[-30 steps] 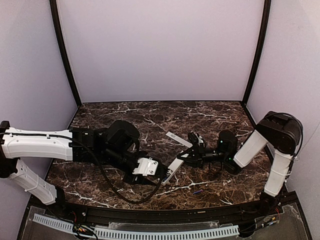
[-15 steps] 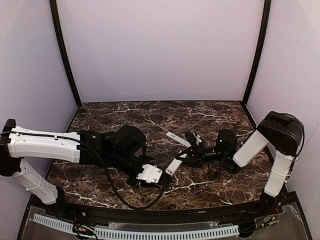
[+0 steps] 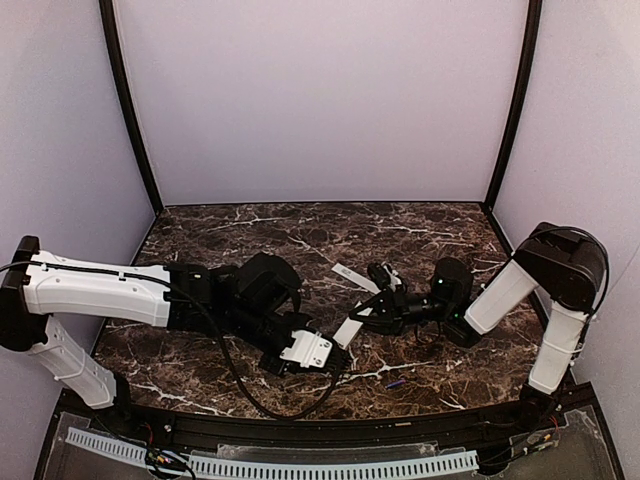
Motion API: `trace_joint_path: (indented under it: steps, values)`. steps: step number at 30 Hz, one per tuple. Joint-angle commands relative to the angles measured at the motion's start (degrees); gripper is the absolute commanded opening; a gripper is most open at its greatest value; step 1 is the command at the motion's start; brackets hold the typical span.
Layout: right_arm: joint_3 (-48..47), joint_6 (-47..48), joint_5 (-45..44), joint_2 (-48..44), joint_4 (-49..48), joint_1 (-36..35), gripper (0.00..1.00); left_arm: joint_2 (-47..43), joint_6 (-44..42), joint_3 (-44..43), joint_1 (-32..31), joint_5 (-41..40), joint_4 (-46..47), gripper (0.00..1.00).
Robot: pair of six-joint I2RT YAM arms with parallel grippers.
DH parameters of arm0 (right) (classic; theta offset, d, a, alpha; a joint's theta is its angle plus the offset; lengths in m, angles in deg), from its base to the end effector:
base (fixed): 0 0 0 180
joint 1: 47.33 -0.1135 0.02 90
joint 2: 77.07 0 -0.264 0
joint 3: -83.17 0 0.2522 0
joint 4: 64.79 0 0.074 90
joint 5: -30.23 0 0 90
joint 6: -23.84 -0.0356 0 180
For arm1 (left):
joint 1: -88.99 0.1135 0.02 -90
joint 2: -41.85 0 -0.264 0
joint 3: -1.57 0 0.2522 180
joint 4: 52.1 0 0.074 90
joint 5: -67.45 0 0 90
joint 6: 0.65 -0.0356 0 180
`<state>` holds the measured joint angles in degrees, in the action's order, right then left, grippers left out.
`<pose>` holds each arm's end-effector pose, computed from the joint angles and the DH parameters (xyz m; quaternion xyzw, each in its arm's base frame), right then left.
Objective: Load the batteries into the remote control
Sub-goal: Load the battery into the battery compartment.
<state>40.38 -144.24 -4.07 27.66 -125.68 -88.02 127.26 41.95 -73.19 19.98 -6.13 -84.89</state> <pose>0.2082 0.2178 0.1445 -0.1078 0.7025 0.7029 0.0286 0.1071 -0.3073 0.2557 0.8025 0.4311 -0.2022 0.3596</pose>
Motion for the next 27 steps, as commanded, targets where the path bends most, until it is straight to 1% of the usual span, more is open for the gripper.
trace_joint_path:
  steps: [1,17,27]
  values:
    - [-0.95,0.01,0.81,-1.08,-10.77,-0.84,0.0,-0.03,-0.1,-0.58,-0.27,-0.69,0.43,0.18]
    - [-1.39,-0.1,0.9,-1.58,-11.12,-1.68,0.0,1.28,0.89,-0.57,-0.2,-1.97,1.18,0.12]
    - [-1.77,-0.75,0.79,-2.15,-11.83,-2.29,0.0,2.88,1.61,-0.97,-0.13,-1.63,0.62,0.1]
